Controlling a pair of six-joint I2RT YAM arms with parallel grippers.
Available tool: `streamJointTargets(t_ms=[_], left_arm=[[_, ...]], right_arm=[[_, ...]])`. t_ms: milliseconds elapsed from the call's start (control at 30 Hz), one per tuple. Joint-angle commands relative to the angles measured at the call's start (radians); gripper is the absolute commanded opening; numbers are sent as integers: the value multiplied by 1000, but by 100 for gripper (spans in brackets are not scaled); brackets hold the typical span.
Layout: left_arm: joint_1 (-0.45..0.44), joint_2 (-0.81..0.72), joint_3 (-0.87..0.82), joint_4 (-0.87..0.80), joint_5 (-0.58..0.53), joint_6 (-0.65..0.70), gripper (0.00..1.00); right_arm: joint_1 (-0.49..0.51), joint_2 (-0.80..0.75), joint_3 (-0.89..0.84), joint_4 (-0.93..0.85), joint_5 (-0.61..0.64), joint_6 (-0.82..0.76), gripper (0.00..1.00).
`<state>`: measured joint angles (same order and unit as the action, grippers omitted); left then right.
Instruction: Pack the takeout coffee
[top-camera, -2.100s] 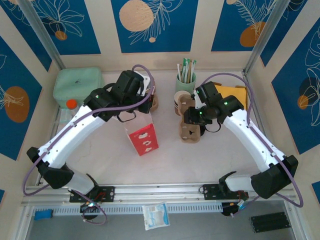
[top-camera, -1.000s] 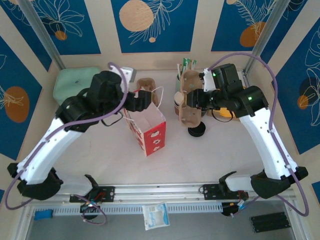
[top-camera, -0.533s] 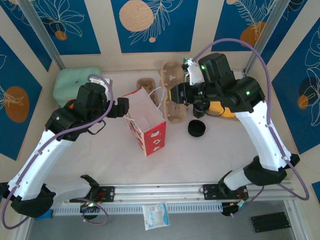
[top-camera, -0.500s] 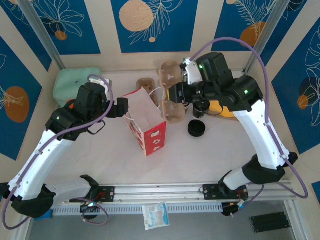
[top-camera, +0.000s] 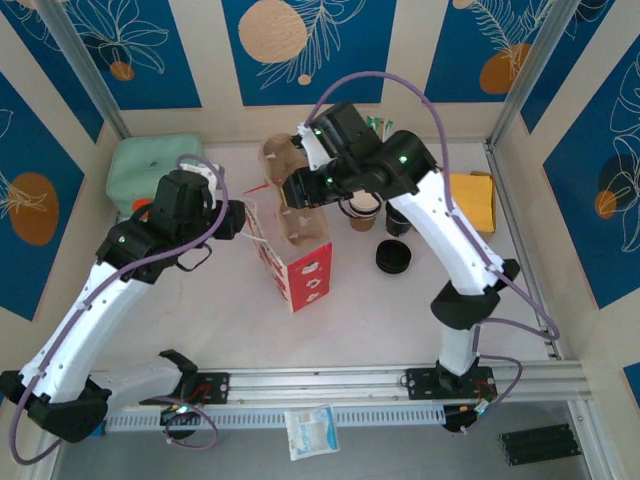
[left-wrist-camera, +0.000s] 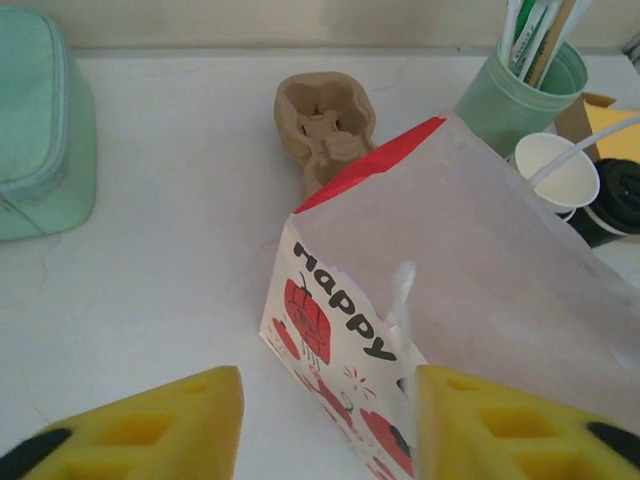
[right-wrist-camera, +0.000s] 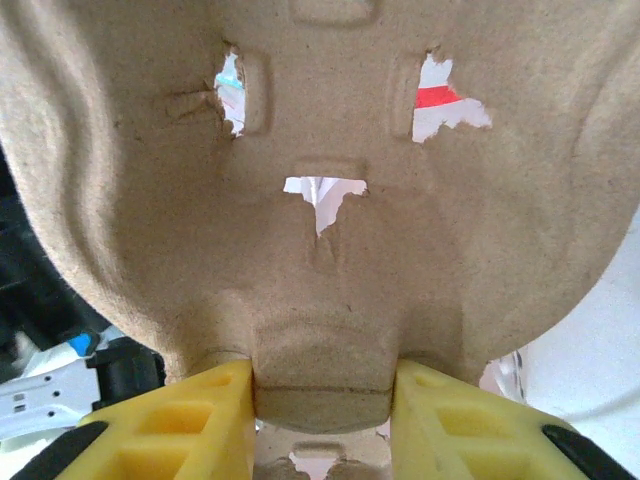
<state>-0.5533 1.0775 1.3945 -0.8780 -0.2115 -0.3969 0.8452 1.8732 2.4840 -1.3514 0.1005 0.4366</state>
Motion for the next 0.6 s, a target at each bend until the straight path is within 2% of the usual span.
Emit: streamJointTargets(t_ms=[0, 100, 567], left_arm=[[9, -36, -21, 20, 31, -14, 31], [9, -57, -39, 22, 43, -25, 19], [10, -106, -97, 41, 88, -56, 1]], right_arm=[[15, 54, 76, -66, 30, -26, 35], [19, 94, 98, -72, 41, -33, 35], [29, 170, 106, -81, 65, -54, 35]])
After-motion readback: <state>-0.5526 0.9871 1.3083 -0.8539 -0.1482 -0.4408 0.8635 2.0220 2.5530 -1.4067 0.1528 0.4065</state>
